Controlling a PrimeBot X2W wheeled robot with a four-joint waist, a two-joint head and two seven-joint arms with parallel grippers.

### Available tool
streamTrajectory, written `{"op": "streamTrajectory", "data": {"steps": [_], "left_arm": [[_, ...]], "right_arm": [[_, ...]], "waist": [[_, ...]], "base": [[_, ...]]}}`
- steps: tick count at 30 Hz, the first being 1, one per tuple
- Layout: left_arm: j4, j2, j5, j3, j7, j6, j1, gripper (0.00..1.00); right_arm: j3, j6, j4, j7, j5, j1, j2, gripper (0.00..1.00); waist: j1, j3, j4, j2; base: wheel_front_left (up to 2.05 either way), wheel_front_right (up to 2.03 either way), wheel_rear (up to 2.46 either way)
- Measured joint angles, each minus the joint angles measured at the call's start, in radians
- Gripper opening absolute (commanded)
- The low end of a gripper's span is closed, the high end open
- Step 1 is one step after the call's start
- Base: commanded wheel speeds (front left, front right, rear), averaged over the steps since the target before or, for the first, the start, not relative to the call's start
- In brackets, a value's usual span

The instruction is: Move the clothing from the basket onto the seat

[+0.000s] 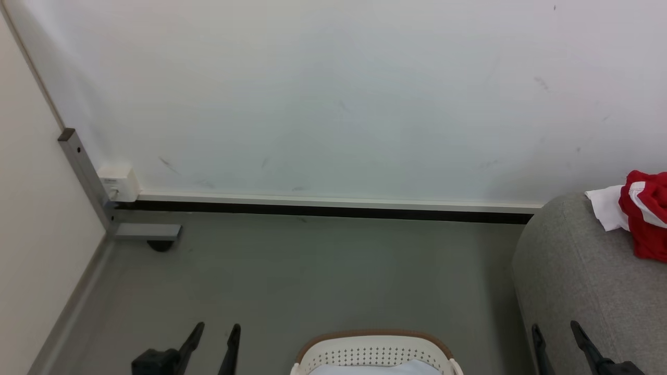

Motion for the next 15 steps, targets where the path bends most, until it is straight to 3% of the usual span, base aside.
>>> {"op": "streamTrajectory", "data": {"steps": [15], "left_arm": [[0.011,-0.004,0.0,-0.006,0.0,-0.003,-0.033,1.0]], "right_arm": [[0.008,0.0,0.005,0.0,-0.002,-0.01,0.0,1.0]], "waist": [[0.0,0.029,-0.014,0.0]], "base": [[0.0,0.0,0.0]]}}
